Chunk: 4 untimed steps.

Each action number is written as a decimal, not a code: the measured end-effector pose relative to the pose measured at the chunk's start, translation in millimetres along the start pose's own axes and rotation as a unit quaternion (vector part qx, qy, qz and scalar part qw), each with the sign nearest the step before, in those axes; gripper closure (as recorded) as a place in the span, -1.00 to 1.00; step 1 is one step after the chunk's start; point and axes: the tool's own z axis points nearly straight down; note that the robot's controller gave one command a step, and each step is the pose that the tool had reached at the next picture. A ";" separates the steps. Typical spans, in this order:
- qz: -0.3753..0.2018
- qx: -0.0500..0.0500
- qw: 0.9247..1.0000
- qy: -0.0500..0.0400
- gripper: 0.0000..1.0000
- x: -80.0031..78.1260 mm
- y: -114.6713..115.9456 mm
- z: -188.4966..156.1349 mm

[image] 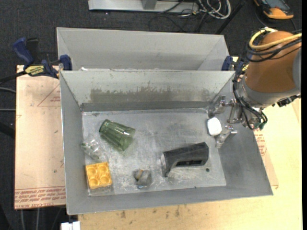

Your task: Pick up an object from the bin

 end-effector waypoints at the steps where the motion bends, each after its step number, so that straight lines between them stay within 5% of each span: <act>1: 0.000 0.000 1.000 0.000 -1.00 0.0 0.0 0.0; 2: 0.015 0.000 1.000 -0.002 -1.00 44.9 25.7 31.5; 3: -0.057 0.000 0.998 -0.017 1.00 41.4 33.1 82.8; 4: -0.057 0.000 0.998 -0.017 1.00 41.4 33.1 82.8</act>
Offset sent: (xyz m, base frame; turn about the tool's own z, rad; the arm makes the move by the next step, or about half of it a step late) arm -0.0677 0.0390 -0.0479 0.0427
